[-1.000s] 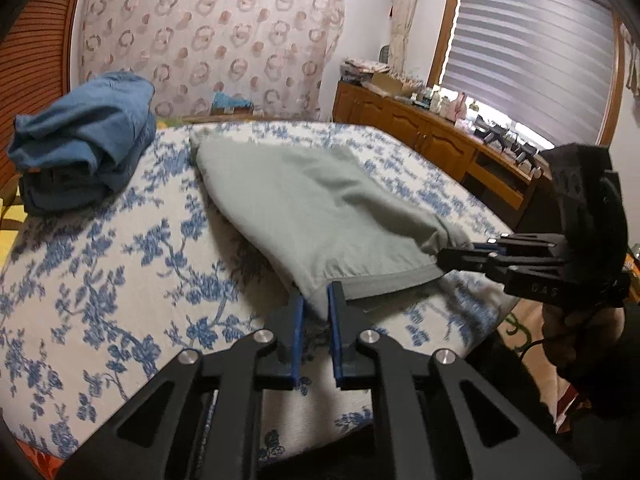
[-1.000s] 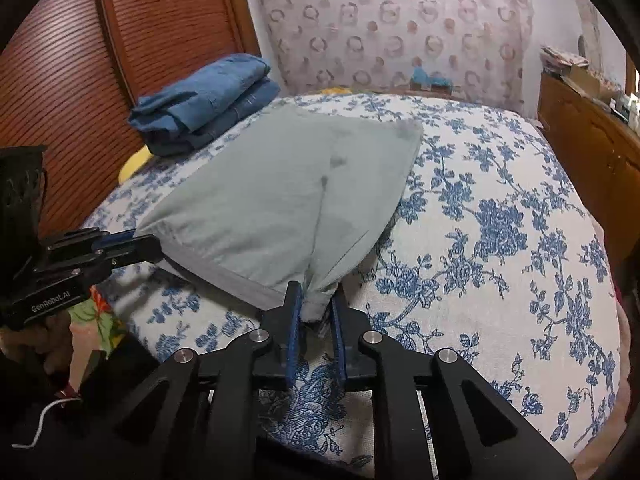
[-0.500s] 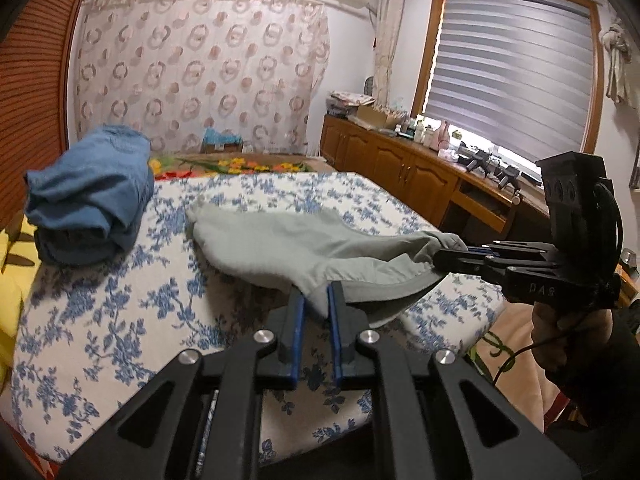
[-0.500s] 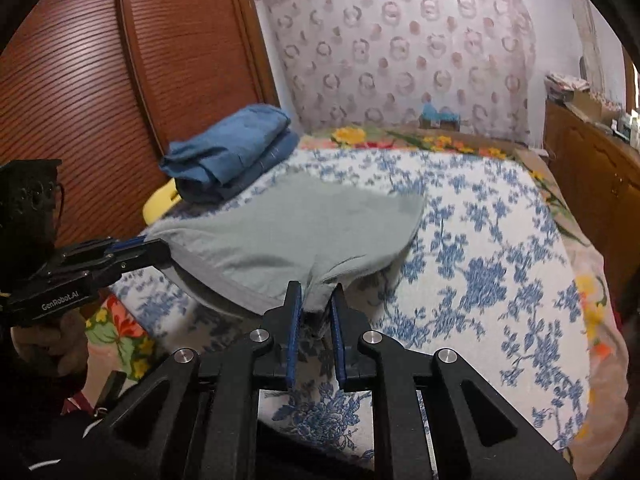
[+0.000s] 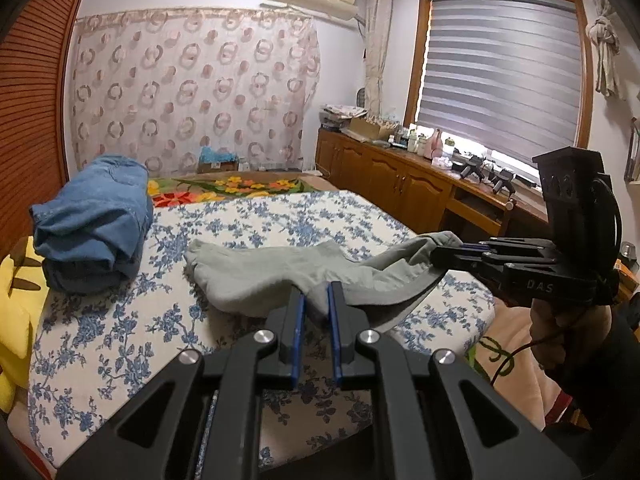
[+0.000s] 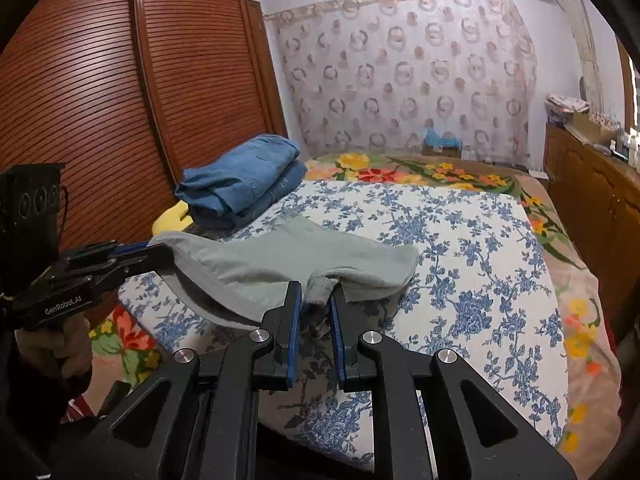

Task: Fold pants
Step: 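Fold the grasped edge over with both grippers and open them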

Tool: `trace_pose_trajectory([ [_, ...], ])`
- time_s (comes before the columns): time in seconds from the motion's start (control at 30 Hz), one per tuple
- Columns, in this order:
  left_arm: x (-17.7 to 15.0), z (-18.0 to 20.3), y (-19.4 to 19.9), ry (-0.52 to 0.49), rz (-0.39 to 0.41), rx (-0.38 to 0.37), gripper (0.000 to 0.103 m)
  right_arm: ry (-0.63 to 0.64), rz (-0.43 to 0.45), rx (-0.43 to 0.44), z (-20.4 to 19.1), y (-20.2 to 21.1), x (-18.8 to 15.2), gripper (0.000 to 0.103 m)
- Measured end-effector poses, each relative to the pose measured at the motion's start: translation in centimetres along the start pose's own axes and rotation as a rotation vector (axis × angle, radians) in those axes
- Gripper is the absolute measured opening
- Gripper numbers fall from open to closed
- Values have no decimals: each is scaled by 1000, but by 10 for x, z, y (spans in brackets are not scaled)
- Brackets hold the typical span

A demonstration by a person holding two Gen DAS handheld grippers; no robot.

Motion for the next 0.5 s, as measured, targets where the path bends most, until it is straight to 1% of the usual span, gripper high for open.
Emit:
trace_pose_trajectory([
  [0.13, -6, -15, -15, 28, -32, 12, 9, 8, -30, -20, 3, -17, -2, 11],
  [0.23, -3, -25, -22, 27, -32, 28, 9, 18, -34, -31, 3, -29, 3, 11],
  [0.5, 23, -41, -34, 13, -6, 50, 9, 46, 12, -59, 2, -45, 42, 11],
])
Point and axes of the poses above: each gripper's, at about its wrist camera, not at the fingertips, and y roughly against the way its jaws point, z to its right, x to its top, the point moved 9 cm from there along -y, roughly the way its jaws point, and after that the axes turned 11 degrees about -x, right-handed, at the moved point
